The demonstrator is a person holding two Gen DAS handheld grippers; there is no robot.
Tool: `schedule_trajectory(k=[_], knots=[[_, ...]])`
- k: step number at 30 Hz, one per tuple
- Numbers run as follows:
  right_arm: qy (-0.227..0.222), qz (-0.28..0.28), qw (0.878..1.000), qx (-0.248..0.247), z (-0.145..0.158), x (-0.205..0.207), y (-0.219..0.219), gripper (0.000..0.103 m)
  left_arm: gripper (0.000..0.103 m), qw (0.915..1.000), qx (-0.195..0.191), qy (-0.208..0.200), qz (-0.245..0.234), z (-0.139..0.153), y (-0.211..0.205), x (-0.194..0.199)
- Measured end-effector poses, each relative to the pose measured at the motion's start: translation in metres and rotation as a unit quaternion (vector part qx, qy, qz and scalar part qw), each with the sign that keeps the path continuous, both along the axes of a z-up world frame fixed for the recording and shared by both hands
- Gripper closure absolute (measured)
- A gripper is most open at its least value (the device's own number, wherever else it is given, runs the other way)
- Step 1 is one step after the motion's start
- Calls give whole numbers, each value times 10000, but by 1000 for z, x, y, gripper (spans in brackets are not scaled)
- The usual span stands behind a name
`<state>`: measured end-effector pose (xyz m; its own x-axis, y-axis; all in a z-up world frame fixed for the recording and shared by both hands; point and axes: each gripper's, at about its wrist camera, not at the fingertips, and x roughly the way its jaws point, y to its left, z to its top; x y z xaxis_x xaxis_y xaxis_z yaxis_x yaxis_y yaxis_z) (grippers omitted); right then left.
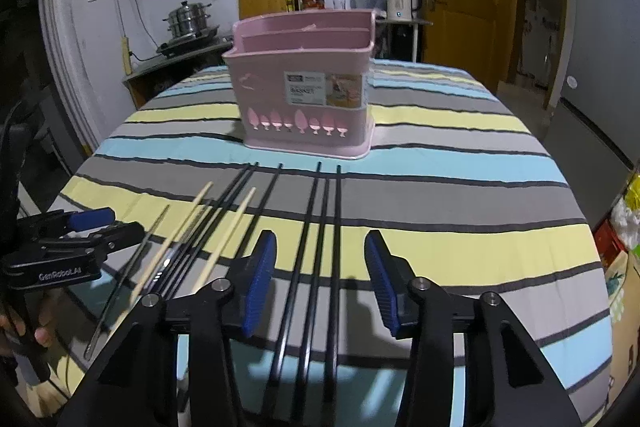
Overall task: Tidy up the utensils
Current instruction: 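Grasp a silver metal chopstick with the left tool while the right tool grasps a black chopstick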
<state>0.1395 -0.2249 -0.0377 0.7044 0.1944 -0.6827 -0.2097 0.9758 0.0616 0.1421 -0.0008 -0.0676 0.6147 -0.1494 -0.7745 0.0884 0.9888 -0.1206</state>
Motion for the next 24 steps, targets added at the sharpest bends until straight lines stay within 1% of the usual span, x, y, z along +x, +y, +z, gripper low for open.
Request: schedule_trajectory(k=[2, 3, 5, 7, 15, 21, 24], knots=[[119, -8, 9999, -17, -5, 9, -1, 65, 43, 10000, 4, 85, -13, -3, 1, 3], [169, -13, 9999, -25, -7, 13, -2, 68, 44, 9999, -8, 121, -13, -4, 1, 4], [266, -24, 9996, -31, -11, 21, -3, 71, 48, 9999, -5, 159, 7, -7, 3, 6], [371, -26, 9993, -96, -16, 29, -4, 78, 49, 9999, 30, 145, -11, -7, 3, 9], [722, 79, 9972, -192, -29, 59, -1, 83, 50, 9993, 327, 136, -104, -9, -5, 15], [792, 161, 9965, -233, -31, 73, 2, 85, 51, 9984, 505, 164, -191, -8, -9, 20], [856, 205, 9957, -292, -31, 80, 5, 85, 55, 9983, 515, 172, -219, -8, -9, 21]])
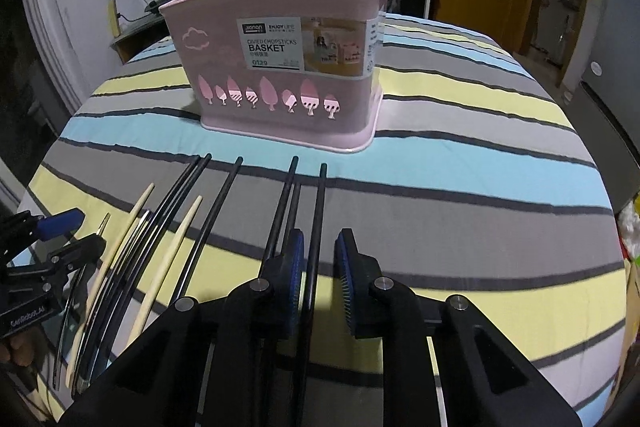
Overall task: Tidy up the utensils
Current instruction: 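Grasp a silver metal chopstick with the left tool while the right tool grasps a black chopstick, then lift both chopsticks over the pink basket and open both tools to drop them in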
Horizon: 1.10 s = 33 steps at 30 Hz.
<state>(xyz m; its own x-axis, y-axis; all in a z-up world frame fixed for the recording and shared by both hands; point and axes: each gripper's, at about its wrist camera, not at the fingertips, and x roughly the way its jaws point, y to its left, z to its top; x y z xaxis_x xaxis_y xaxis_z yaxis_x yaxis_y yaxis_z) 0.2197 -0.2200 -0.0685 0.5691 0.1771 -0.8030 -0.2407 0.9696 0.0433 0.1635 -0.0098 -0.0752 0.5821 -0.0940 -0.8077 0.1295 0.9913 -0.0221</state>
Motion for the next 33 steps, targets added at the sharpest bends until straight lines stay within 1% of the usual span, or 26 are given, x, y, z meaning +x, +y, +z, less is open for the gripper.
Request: schedule_trajectory(k=[2, 3, 5, 6, 8, 11, 16, 18, 20, 27, 33], knots=[[32, 23, 10000, -8, 0, 3, 1, 86, 65, 10000, -1, -1, -20, 1, -1, 0], [41, 30, 10000, -2, 0, 3, 2, 89, 67, 10000, 3, 4, -43, 1, -1, 0], [68, 48, 10000, 14, 0, 4, 2, 95, 77, 10000, 20, 12, -75, 2, -2, 1], [84, 46, 9999, 43, 0, 4, 2, 96, 79, 10000, 24, 18, -84, 2, -2, 2], [106, 44, 9999, 93, 0, 5, -2, 96, 86, 9999, 9, 40, -92, 3, -1, 4], [111, 49, 9998, 127, 1, 6, -1, 97, 93, 9999, -69, 84, -79, 4, 2, 7], [37, 46, 9997, 255, 11, 5, -1, 97, 98, 9993, -331, 157, -90, 9, 9, 12], [-15, 54, 9995, 298, 17, 3, -1, 97, 98, 9992, -376, 127, -107, 13, 11, 11], [-71, 60, 9994, 339, 24, 2, -2, 98, 99, 9986, -514, 89, -126, 19, 14, 10], [-346, 67, 9982, 483, 52, -4, -4, 98, 99, 9956, -915, -138, -157, 47, 24, 5], [-609, 80, 9964, 590, 77, -13, -4, 98, 99, 9937, -1048, -350, -207, 75, 29, 1]])
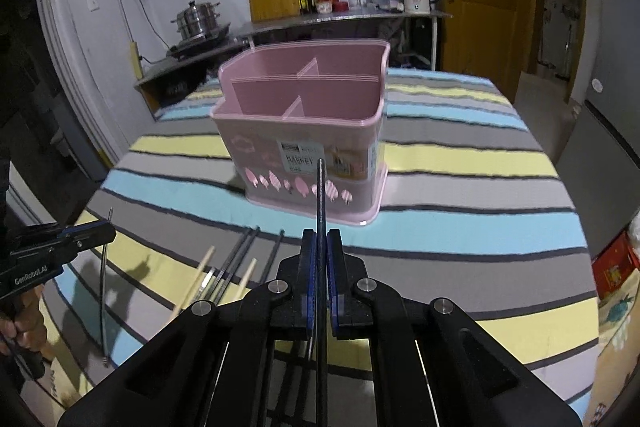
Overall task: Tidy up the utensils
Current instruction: 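Lift both chopsticks over the pink basket and open both tools to drop them in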
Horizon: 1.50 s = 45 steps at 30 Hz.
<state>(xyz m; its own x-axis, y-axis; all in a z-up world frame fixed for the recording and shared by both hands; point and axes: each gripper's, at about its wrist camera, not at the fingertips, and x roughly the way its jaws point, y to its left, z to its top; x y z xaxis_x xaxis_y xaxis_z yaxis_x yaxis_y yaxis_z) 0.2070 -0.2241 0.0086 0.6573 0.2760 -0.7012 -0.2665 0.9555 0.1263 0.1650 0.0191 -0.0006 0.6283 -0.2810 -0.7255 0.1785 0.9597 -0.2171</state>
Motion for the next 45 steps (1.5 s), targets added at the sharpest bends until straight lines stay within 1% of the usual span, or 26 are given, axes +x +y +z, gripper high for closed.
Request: schedule_trajectory(k=[12, 16, 21, 25, 30, 40, 45], knots=[[-647, 26, 9978, 120, 56, -24, -4, 98, 99, 9982, -37, -580, -144, 62, -3, -11], [-816, 1, 9965, 180, 71, -31, -5, 98, 99, 9972, -19, -723, -194, 79, -7, -10], [-1002, -19, 9945, 299, 88, -30, -7, 98, 99, 9958, -41, -865, -291, 98, -14, -4], [-1131, 17, 9932, 282, 100, -23, 0, 98, 99, 9955, -81, -884, -339, 110, -19, 8], [-1295, 7, 9908, 388, 116, -11, 7, 98, 99, 9949, -158, -933, -360, 129, -25, 31], [-1692, -133, 9823, 791, 156, 30, 17, 98, 99, 9927, -284, -1147, -230, 163, -30, 78], [-1784, -187, 9801, 854, 162, 51, 24, 98, 99, 9926, -315, -1169, -123, 165, -31, 100]])
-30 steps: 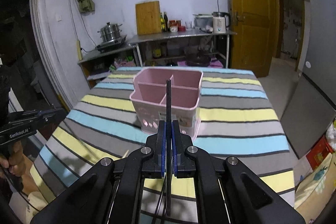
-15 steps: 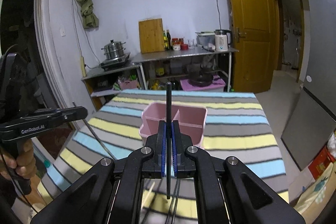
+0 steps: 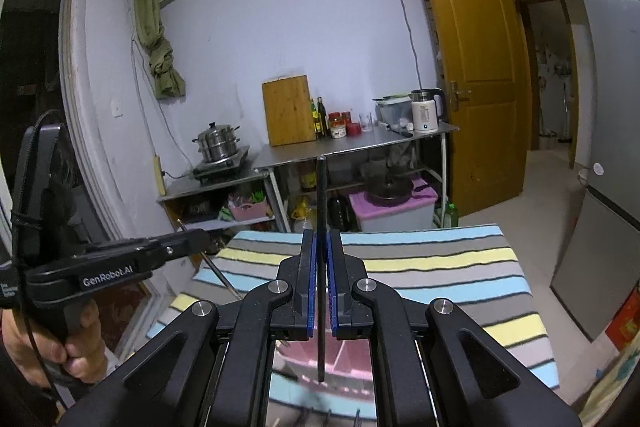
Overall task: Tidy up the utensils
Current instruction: 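Lift both chopsticks over the pink basket and open both tools to drop them in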
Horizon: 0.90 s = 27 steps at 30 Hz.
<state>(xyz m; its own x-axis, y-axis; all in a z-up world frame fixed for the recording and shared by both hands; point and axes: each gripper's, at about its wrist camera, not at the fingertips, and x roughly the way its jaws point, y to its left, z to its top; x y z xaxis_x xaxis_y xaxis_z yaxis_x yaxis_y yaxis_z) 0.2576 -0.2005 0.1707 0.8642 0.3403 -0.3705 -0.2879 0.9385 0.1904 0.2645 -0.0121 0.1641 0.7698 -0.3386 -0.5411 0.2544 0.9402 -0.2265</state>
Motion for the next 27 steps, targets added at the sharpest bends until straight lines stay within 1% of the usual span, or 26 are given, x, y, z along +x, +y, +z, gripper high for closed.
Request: schedule_trajectory(k=[3, 7, 9, 16, 19, 23, 24, 26, 27], knots=[[22, -29, 10000, 47, -4, 11, 3, 98, 99, 10000, -39, 51, 32, -5, -1, 12], [97, -48, 9999, 79, -16, 22, 2, 98, 99, 9998, -62, 184, 13, -21, -3, 21], [183, -54, 9998, 111, -25, 27, 2, 98, 99, 9996, -52, 290, 2, -32, -5, 27], [536, -7, 9986, -5, -60, 34, 5, 98, 99, 9980, -110, 625, -46, -63, -6, 37], [702, 11, 9975, 0, -74, 36, 4, 98, 98, 9973, -96, 728, -77, -73, -7, 38], [867, 36, 9962, -10, -86, 36, 2, 98, 97, 9965, -137, 824, -55, -81, -4, 35], [880, 25, 9961, -19, -87, 35, 0, 98, 96, 9966, -126, 815, -35, -81, -3, 33], [892, 16, 9960, -12, -88, 31, -3, 97, 87, 9968, -88, 789, -5, -81, -2, 29], [870, 12, 9962, -4, -86, 29, -5, 94, 84, 9971, -95, 752, -7, -79, -1, 27]])
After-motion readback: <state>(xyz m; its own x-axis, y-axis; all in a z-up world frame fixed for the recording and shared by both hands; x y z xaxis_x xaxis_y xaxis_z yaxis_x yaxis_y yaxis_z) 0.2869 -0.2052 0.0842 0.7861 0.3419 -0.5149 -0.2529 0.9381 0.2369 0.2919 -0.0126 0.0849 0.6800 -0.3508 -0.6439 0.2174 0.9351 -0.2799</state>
